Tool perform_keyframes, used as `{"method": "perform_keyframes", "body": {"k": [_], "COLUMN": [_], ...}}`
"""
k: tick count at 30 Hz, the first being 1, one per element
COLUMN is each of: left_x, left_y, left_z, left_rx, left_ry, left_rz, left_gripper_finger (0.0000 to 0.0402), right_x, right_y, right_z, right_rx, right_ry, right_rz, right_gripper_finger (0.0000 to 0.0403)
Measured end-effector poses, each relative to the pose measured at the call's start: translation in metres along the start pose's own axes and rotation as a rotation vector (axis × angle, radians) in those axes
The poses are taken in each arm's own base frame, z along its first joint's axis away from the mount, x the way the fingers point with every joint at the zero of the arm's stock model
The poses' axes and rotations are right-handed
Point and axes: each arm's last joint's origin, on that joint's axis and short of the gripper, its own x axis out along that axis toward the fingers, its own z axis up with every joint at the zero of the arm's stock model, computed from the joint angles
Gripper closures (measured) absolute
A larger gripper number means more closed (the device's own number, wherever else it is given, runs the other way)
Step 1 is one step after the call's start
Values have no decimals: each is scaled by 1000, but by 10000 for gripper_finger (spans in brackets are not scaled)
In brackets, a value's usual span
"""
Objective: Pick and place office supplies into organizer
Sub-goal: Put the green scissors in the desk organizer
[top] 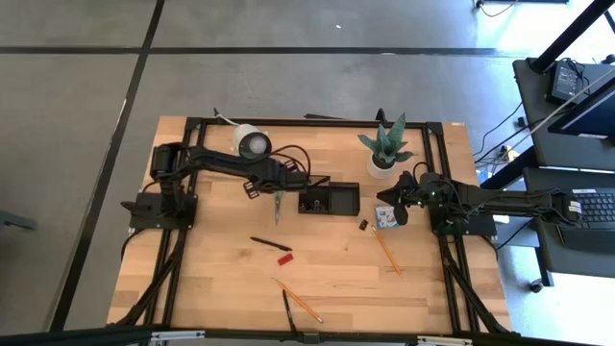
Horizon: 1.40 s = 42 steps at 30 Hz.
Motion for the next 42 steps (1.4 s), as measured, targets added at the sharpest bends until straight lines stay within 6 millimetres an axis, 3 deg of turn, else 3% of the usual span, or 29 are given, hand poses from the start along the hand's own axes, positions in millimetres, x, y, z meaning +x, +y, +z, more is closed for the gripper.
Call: {"method": "perform_keyframes", "body": {"k": [20,35,42], "left_x": [7,43,52], "left_y": [-4,-17,-12], "left_z": [2,-3,-8], "left_rx": [-28,-21,21], "left_ry": [-17,76,103], "left_rz": [-11,42,108], "left_gripper_finger": [219,219,219], "right_x": [0,0,0], "right_y": [0,0,0], "right_z": [0,0,0], "right_rx": [-1,8,12], "right_ry": [-1,-1,0], "right_rz": [0,1,1], "right_gripper_finger": [352,352,352]}}
